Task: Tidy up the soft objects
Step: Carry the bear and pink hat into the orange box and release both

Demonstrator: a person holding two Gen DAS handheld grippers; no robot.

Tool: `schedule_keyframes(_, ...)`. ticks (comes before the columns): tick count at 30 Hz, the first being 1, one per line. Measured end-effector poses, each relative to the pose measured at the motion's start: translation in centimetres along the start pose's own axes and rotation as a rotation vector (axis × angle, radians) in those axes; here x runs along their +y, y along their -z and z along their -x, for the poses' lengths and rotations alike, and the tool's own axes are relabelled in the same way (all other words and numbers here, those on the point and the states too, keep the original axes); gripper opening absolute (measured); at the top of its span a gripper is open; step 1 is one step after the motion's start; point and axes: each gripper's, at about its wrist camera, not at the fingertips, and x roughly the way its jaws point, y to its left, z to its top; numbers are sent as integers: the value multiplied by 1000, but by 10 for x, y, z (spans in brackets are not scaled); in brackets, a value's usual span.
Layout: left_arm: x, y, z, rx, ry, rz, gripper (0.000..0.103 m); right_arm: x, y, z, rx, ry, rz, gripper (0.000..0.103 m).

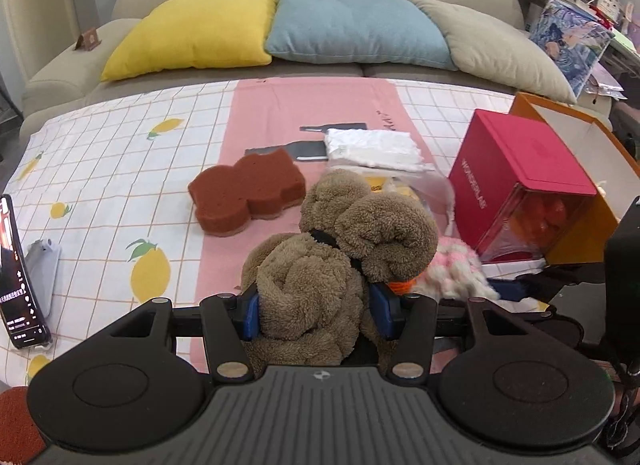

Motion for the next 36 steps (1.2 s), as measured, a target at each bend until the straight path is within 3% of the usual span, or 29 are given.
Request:
schedule_keyframes(16, -11, -14, 20, -17, 64, 25, 60, -23, -13, 83, -140, -52, -58, 11)
schedule_keyframes(24, -35, -41, 33, -36, 173, 28, 60, -57, -15, 134, -217, 21, -59, 11)
schedule_keyframes(30, -75, -71, 39, -41, 305, 5, 60, -89, -19, 168, -272, 146, -28, 11)
schedule_keyframes(36, -126, -104, 38, -28, 456, -40, 60, -131, -18, 185, -253, 278, -18, 11)
